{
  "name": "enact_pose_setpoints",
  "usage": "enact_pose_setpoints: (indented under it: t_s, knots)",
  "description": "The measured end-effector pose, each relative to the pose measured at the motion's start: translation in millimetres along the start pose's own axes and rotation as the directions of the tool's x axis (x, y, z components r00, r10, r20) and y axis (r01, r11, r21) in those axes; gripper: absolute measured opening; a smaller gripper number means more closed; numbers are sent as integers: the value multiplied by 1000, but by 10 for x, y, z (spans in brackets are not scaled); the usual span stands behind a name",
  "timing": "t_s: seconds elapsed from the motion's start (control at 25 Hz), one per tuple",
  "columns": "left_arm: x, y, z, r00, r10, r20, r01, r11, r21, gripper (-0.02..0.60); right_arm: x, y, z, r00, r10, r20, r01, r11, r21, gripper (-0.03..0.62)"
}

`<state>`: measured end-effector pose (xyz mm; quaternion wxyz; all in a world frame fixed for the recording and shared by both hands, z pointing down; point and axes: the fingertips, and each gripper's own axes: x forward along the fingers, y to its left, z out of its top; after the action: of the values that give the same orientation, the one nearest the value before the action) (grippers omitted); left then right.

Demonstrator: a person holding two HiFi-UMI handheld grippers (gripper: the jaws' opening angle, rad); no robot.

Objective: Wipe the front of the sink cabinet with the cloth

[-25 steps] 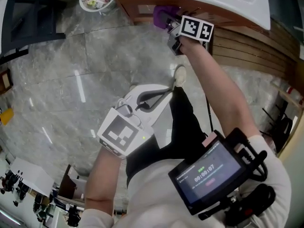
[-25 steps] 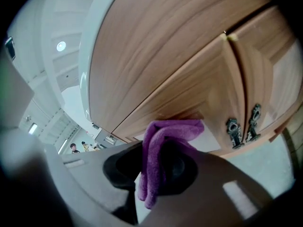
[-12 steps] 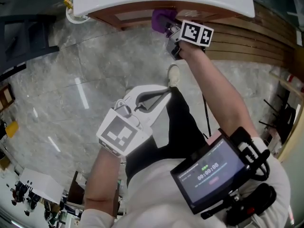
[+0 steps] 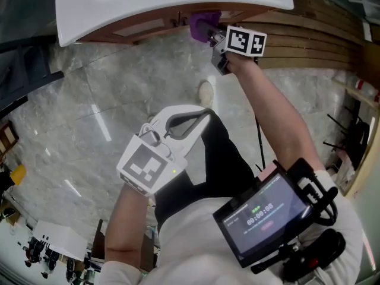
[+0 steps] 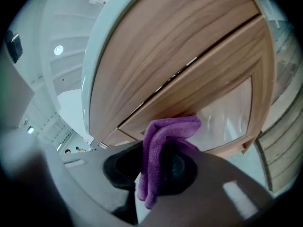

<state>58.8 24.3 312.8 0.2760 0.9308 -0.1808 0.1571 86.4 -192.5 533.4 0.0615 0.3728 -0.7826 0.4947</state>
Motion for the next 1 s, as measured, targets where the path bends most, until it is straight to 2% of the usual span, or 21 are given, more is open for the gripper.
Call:
enact_pose_setpoints:
  t_s: [0.56, 0.76, 1.0]
  knots:
    - [648, -136, 188, 999, -42, -27, 42, 999, 24, 6, -690, -988, 305, 991, -134, 28, 134, 991, 22, 61]
    - [735, -177, 220, 998, -51, -28, 52, 998, 29, 6, -936, -1260, 391, 980, -194, 39, 193, 981, 32, 61]
    - [670, -204, 203, 999, -46, -23, 46, 998, 29, 6, -1110, -1448, 422, 969, -247, 22, 247, 969, -9, 60]
